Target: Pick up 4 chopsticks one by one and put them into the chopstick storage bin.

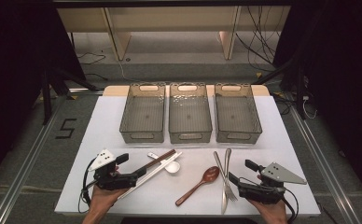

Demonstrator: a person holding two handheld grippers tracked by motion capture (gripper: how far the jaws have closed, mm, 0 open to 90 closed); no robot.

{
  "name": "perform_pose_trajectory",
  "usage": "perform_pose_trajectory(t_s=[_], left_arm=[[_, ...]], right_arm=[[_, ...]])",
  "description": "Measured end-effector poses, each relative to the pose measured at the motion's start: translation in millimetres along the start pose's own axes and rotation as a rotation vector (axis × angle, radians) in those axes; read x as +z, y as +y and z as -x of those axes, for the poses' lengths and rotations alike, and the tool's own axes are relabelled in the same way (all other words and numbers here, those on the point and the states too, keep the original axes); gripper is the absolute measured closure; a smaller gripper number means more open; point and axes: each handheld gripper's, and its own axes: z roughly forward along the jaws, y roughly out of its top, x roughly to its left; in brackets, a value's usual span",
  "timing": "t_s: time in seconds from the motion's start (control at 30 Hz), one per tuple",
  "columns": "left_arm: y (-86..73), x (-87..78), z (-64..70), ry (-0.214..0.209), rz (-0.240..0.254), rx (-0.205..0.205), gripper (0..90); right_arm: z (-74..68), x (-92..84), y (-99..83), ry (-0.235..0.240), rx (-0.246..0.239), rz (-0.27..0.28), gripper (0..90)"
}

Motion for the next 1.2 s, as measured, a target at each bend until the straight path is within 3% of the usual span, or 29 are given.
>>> perform_pose_trajectory(t_s=[0.2, 0.4, 0.8, 0.9, 1.03, 1.13, 1.2], left_arm=[[2.8, -1.7, -4.8, -0.002, -0.017, -0.013, 9.3], [10.5, -2.9, -9.0, 0.015, -0.059, 0.001, 11.5], [42.1, 3.6, -18.9, 0.045, -0.282, 0.123, 15.5], [47.8, 7.0, -21.3, 0.058, -0.317, 0.153, 15.7], [52.3, 15.7, -26.4, 0.08, -0.387, 0.184, 16.0], [56.3, 19.8, -30.0, 0.071, -0.414, 0.188, 16.6], [59.0, 23.2, -31.9, 0.089, -0.445, 0.193, 17.5]], right_arm=[[0.5, -0.3, 0.6, -0.002, 0.002, -0.002, 22.2], [1.8, -0.7, 0.9, -0.002, 0.007, -0.003, 22.6], [2.8, -0.2, 1.1, 0.008, 0.012, -0.015, 22.8], [2.9, 0.4, 1.0, 0.01, 0.016, -0.019, 22.8], [3.0, 0.5, 0.8, 0.016, 0.017, -0.021, 23.0], [3.2, 0.8, 0.6, 0.016, 0.016, -0.023, 23.2], [3.7, 0.9, 0.5, 0.017, 0.017, -0.025, 23.3]])
